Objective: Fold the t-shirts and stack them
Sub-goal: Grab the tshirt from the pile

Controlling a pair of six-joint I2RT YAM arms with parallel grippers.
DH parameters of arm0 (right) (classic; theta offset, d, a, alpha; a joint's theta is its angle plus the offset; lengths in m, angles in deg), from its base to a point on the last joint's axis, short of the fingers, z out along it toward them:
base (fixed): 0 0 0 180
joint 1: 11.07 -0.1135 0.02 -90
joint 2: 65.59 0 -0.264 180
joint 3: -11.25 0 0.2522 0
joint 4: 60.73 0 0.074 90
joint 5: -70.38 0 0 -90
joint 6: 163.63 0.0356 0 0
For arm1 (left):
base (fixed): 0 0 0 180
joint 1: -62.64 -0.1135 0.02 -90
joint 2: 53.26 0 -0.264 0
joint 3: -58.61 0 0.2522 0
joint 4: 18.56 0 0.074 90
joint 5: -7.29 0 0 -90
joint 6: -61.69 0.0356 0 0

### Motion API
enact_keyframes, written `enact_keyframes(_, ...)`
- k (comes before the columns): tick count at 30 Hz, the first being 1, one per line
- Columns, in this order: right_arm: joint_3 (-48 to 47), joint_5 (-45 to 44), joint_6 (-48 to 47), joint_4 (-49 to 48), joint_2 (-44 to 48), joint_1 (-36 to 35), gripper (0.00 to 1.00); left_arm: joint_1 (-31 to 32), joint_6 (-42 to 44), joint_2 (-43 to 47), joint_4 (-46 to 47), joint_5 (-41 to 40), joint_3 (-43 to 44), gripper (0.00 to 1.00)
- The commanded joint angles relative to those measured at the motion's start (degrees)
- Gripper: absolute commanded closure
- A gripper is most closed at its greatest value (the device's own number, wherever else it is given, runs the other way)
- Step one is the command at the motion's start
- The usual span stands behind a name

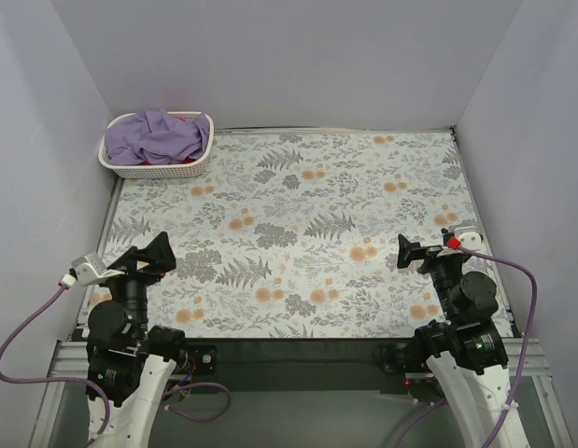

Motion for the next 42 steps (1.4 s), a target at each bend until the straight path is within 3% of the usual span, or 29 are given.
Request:
enact_keyframes(1,-2.3,1.4,-0.1,-1.8,-0.5,-0.6,0.02,-0.1,-0.7,-1.7,0.2,-0.3,-0.4,0.05)
enact_keyframes(7,-7.6,3.2,5.4,1.7,-4.5,-0.7,0.02,-0.1,-4.9,-12.6,2.5,0.1,2.1,0.05)
enact_keyframes(14,-8.4,5.6,8.1,5.2,-5.8,-2.0,0.01,-0.1,-11.1,-40.9,6.0,-0.4,9.9,0.05)
enact_keyframes(20,-6.9,9.4,11.9,5.0,-5.9,-2.6,0.02,-0.5,-12.3,-59.5,13.4,-2.0,19.7,0.05)
enact_keyframes(28,-5.7,13.4,11.7,4.7,-6.9,-2.8,0.02,-10.9,-11.4,-84.2,20.2,1.1,35.4,0.06)
enact_keyframes(32,-5.5,15.1,11.5,4.7,-7.4,-2.8,0.02,-11.8,-9.2,-93.0,24.2,0.1,43.3,0.08)
enact_keyframes(42,-3.7,20.6,12.5,4.2,-10.6,-2.8,0.02,-17.3,-6.8,-109.9,32.8,1.8,53.6,0.10)
